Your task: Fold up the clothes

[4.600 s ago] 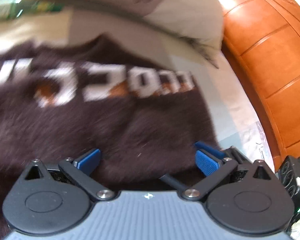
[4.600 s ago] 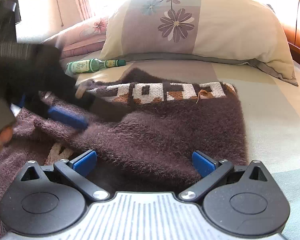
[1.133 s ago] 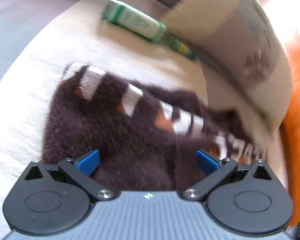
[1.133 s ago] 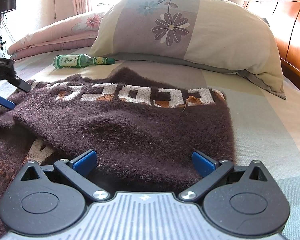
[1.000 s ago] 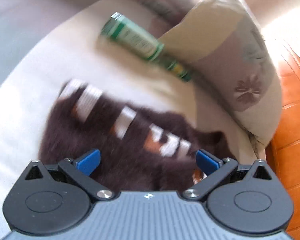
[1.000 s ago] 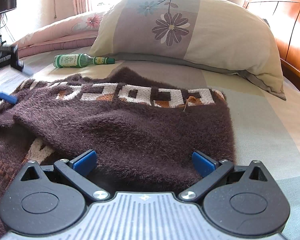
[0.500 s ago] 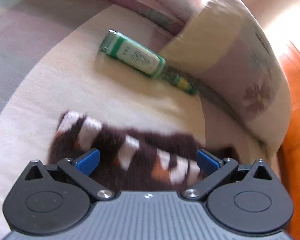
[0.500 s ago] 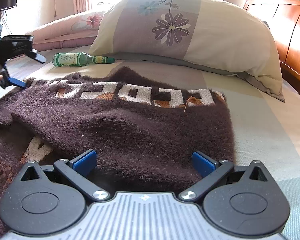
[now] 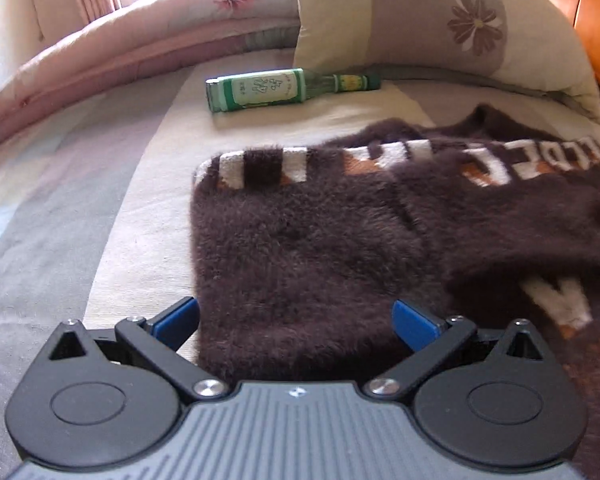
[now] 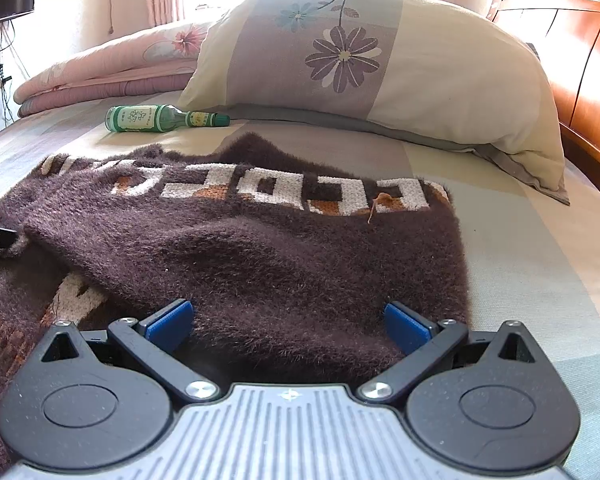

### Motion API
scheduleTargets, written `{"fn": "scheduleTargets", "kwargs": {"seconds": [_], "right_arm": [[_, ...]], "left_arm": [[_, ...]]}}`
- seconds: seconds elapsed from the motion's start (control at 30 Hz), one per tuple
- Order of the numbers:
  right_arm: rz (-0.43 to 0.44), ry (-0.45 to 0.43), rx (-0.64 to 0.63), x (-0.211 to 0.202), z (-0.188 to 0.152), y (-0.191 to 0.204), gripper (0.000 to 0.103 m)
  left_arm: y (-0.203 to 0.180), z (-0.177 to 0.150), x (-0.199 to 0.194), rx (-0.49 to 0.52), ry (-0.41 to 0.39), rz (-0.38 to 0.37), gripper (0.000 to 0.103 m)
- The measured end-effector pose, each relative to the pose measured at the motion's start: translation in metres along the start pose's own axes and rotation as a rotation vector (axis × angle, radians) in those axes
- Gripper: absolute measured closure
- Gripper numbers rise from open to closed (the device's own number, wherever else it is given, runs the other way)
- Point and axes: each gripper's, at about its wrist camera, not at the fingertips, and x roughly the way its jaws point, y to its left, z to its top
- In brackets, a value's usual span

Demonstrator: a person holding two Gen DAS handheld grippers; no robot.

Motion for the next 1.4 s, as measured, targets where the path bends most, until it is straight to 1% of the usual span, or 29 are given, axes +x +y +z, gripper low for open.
{"fn": "scheduleTargets", "kwargs": {"seconds": [0.07,0.13,0.2,0.3,0.33,0.43,0.47,0.53,0.6,0.63,0.8,0.9,1.0,1.1,1.23,1.3,1.33,1.4], "right_arm": [[0.001,0.0,0.0,0.0,0.0,0.0,0.0],[0.0,0.0,0.0,0.0,0.0,0.0,0.0],[0.0,0.0,0.0,0.0,0.0,0.0,0.0],[-0.001,0.0,0.0,0.0,0.0,0.0,0.0],[-0.001,0.0,0.0,0.0,0.0,0.0,0.0],[0.0,0.001,0.0,0.0,0.0,-0.001,0.0],[0.001,0.001,-0.001,0.0,0.0,-0.001,0.0],[0.002,0.001,-0.001,0.0,0.0,-0.001,0.0],[0.002,0.001,-0.001,0.0,0.0,-0.001,0.0],[0.002,0.001,-0.001,0.0,0.0,-0.001,0.0],[0.001,0.001,-0.003,0.0,0.0,-0.001,0.0],[0.003,0.003,-0.004,0.0,0.0,-0.001,0.0],[0.004,0.004,-0.005,0.0,0.0,-0.001,0.0],[0.005,0.003,-0.003,0.0,0.0,-0.001,0.0],[0.009,0.005,0.003,-0.001,0.002,-0.002,0.0],[0.014,0.003,0.011,-0.002,0.002,-0.004,0.0],[0.016,0.003,0.014,-0.003,0.003,-0.004,0.0],[0.017,0.003,0.008,-0.003,0.002,-0.004,0.0]], "left_arm": [[-0.003,0.006,-0.004,0.015,-0.037,0.001,0.001],[-0.008,0.009,-0.005,0.02,-0.06,-0.026,0.001],[-0.012,0.004,0.003,0.014,-0.033,-0.078,0.001],[-0.01,-0.012,0.013,-0.038,0.004,-0.123,0.001],[-0.011,-0.012,0.012,-0.029,0.004,-0.126,0.001],[-0.008,0.006,0.005,-0.043,0.026,-0.155,0.001],[-0.004,0.014,0.003,-0.052,0.015,-0.171,0.001],[0.001,0.035,0.003,-0.074,-0.026,-0.168,0.001],[0.008,0.057,0.013,-0.105,-0.043,-0.177,0.001],[0.012,0.066,0.021,-0.122,-0.039,-0.182,0.001],[0.018,0.09,0.073,-0.19,0.0,-0.146,0.001],[0.021,0.087,0.093,-0.225,0.039,-0.156,0.001],[0.016,0.089,0.086,-0.221,0.056,-0.152,0.001],[0.01,0.091,0.066,-0.223,0.042,-0.17,0.001],[-0.018,0.09,0.03,-0.18,-0.003,-0.283,0.001],[-0.036,0.092,0.02,-0.142,0.002,-0.368,0.001],[-0.048,0.091,0.019,-0.128,0.017,-0.404,0.001],[-0.074,0.089,0.021,-0.077,0.045,-0.455,0.001]]}}
